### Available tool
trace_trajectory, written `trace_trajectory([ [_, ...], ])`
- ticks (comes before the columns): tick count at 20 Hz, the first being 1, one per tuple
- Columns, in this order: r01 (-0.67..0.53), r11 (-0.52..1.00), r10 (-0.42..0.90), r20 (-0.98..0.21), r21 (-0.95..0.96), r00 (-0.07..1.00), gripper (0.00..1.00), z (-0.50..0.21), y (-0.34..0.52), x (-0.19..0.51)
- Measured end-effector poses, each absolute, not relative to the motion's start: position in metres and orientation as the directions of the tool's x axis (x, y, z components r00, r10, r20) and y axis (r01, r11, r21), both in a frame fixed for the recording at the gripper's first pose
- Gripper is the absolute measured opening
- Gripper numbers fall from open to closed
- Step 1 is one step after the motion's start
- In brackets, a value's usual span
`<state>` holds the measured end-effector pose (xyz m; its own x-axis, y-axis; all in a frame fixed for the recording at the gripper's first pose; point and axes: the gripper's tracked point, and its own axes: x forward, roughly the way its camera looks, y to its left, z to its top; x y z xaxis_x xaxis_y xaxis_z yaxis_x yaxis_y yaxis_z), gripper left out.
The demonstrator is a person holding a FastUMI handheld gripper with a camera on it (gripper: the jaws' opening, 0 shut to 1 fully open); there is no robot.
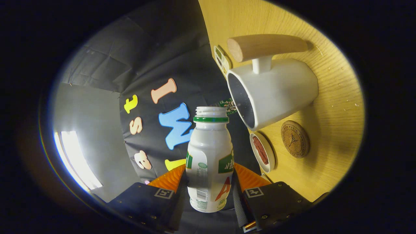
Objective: Take the bottle from table, then pour the juice into the cup, finally place the bottle on the coaster
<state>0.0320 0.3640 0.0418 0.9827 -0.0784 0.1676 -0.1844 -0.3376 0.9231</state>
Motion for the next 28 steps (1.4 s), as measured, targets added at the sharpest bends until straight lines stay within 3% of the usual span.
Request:
trace_trajectory([
  [16,-0.181,-0.304,-0.086,0.162,0.935,0.983,0.64,0.039,0.358,0.03],
  [23,-0.151,-0.163,-0.095,0.137,0.975,0.986,0.64,0.032,0.353,0.029],
  [28,-0.092,0.045,-0.071,0.095,0.995,0.993,0.64,0.023,0.357,0.031],
])
